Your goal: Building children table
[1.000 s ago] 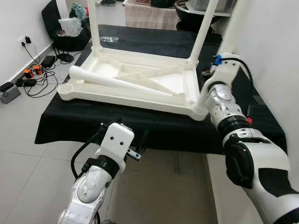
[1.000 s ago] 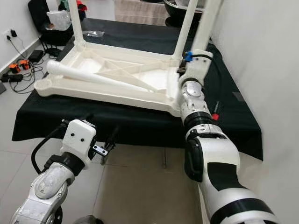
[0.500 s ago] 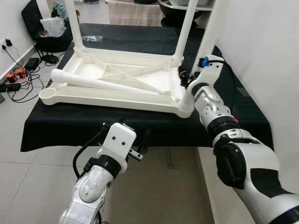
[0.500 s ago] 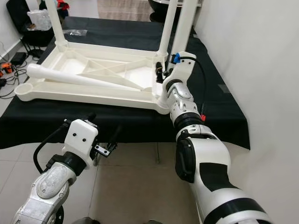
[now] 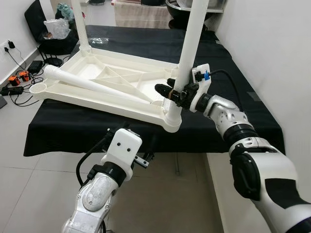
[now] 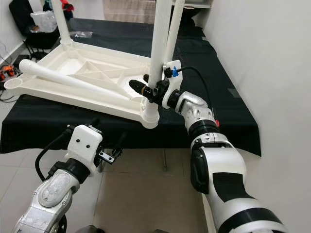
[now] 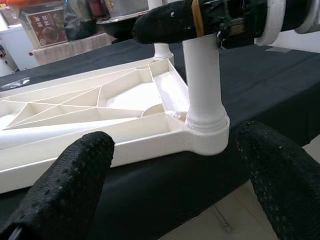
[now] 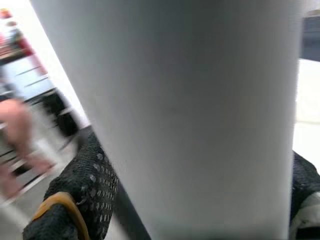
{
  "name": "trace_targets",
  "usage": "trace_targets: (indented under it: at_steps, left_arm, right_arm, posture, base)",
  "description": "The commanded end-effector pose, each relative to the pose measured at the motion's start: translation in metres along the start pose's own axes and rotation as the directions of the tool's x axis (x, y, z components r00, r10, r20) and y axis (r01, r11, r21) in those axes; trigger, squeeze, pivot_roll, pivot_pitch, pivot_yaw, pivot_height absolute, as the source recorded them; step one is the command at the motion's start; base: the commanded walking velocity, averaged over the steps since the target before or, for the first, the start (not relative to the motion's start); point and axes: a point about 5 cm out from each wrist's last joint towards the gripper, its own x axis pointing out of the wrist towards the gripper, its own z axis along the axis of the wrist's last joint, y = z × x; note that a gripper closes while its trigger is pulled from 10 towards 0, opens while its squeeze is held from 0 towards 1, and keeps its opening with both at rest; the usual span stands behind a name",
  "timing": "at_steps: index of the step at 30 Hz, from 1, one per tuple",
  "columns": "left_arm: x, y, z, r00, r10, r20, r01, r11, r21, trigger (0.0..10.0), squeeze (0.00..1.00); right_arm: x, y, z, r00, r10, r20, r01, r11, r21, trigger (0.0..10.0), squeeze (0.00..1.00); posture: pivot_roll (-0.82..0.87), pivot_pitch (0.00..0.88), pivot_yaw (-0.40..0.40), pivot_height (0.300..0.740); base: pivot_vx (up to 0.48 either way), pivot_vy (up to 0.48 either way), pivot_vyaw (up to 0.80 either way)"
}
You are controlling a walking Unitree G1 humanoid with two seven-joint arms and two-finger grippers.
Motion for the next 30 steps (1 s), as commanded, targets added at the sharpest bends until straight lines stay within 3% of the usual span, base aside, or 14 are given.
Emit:
trace_targets:
  at_steps: [1,5,6,13,17,18,20,21,23,25,26,27,29,30]
  left_arm:
    - [-0.001,-0.001,-0.003,1.0,0.0,-0.013,0.0,1.0,0.005,10.0,0.0]
    - [0.0,-0.001,-0.003,1.0,0.002,-0.014,-0.002,1.0,0.006,10.0,0.0]
    - [0.0,-0.001,-0.003,1.0,0.001,-0.014,-0.001,1.0,0.006,10.0,0.0]
    - [0.0,0.0,-0.003,1.0,0.002,-0.015,-0.002,1.0,0.006,10.0,0.0]
    - [0.0,0.001,-0.003,1.0,0.006,-0.014,-0.005,1.0,0.008,10.0,0.0]
    - [0.0,0.001,-0.003,1.0,0.006,-0.014,-0.005,1.0,0.008,10.0,0.0]
    - [0.0,0.001,-0.003,1.0,0.007,-0.014,-0.007,1.0,0.008,10.0,0.0]
    - [0.0,0.001,-0.003,1.0,0.007,-0.014,-0.007,1.0,0.008,10.0,0.0]
    - [0.0,0.0,-0.003,1.0,0.006,-0.014,-0.006,1.0,0.006,10.0,0.0]
    - [0.0,0.0,-0.003,1.0,0.006,-0.014,-0.006,1.0,0.006,10.0,0.0]
    - [0.001,0.0,-0.004,1.0,0.005,-0.014,-0.005,1.0,0.007,10.0,0.0]
    - [0.001,0.0,-0.004,1.0,0.004,-0.014,-0.004,1.0,0.005,10.0,0.0]
    - [0.001,0.0,-0.004,1.0,0.004,-0.014,-0.004,1.0,0.005,10.0,0.0]
    - [0.001,0.0,-0.004,1.0,0.003,-0.014,-0.003,1.0,0.007,10.0,0.0]
  right_arm:
    - [0.003,0.004,0.005,0.998,0.061,-0.007,-0.061,0.998,-0.011,10.0,0.0]
    - [0.006,0.011,-0.001,0.988,0.146,-0.044,-0.147,0.989,-0.015,10.0,0.0]
    - [0.01,0.013,-0.003,0.987,0.154,-0.035,-0.155,0.988,-0.007,0.0,0.0]
    - [0.017,0.017,-0.004,0.989,0.147,0.002,-0.147,0.989,-0.002,0.0,0.0]
    - [0.023,0.001,-0.004,0.971,-0.239,0.026,0.24,0.969,-0.051,0.0,0.0]
    - [0.023,0.001,-0.004,0.971,-0.239,0.026,0.24,0.969,-0.051,0.0,0.0]
    - [0.016,-0.013,-0.001,0.865,-0.5,0.037,0.501,0.862,-0.077,0.0,0.0]
    - [0.016,-0.013,-0.001,0.865,-0.5,0.037,0.501,0.862,-0.077,0.0,0.0]
    - [-0.001,-0.029,-0.001,0.699,-0.715,0.025,0.715,0.696,-0.067,0.0,0.0]
    - [-0.001,-0.029,-0.001,0.699,-0.715,0.025,0.715,0.696,-0.067,0.0,0.0]
    - [-0.01,-0.036,-0.002,0.61,-0.792,0.022,0.792,0.608,-0.044,0.0,0.0]
    - [-0.027,-0.045,-0.003,0.442,-0.897,0.023,0.897,0.441,-0.02,0.0,0.0]
    - [-0.027,-0.045,-0.003,0.442,-0.897,0.023,0.897,0.441,-0.02,0.0,0.0]
    - [-0.033,-0.047,-0.004,0.356,-0.934,0.017,0.934,0.356,0.002,0.0,0.0]
  posture:
    - [0.09,0.05,-0.115,0.74]
    - [0.09,0.051,-0.116,0.74]
    - [0.09,0.051,-0.115,0.74]
    - [0.09,0.052,-0.115,0.74]
    - [0.09,0.056,-0.114,0.74]
    - [0.09,0.056,-0.114,0.74]
    - [0.09,0.055,-0.114,0.74]
    - [0.09,0.055,-0.114,0.74]
    - [0.08,0.056,-0.112,0.74]
    - [0.08,0.056,-0.112,0.74]
    - [0.08,0.056,-0.114,0.74]
    - [0.08,0.056,-0.112,0.74]
    - [0.08,0.056,-0.112,0.74]
    - [0.08,0.058,-0.111,0.74]
  base:
    - [0.0,0.0,0.0]
    - [0.0,0.0,0.0]
    - [0.0,0.0,0.0]
    - [0.0,0.0,0.0]
    - [0.0,0.0,0.0]
    - [0.0,0.0,0.0]
    - [0.0,0.0,0.0]
    - [0.0,0.0,0.0]
    - [0.0,0.0,0.0]
    - [0.0,0.0,0.0]
    - [0.0,0.0,0.0]
    - [0.0,0.0,0.0]
    - [0.0,0.0,0.0]
    - [0.0,0.0,0.0]
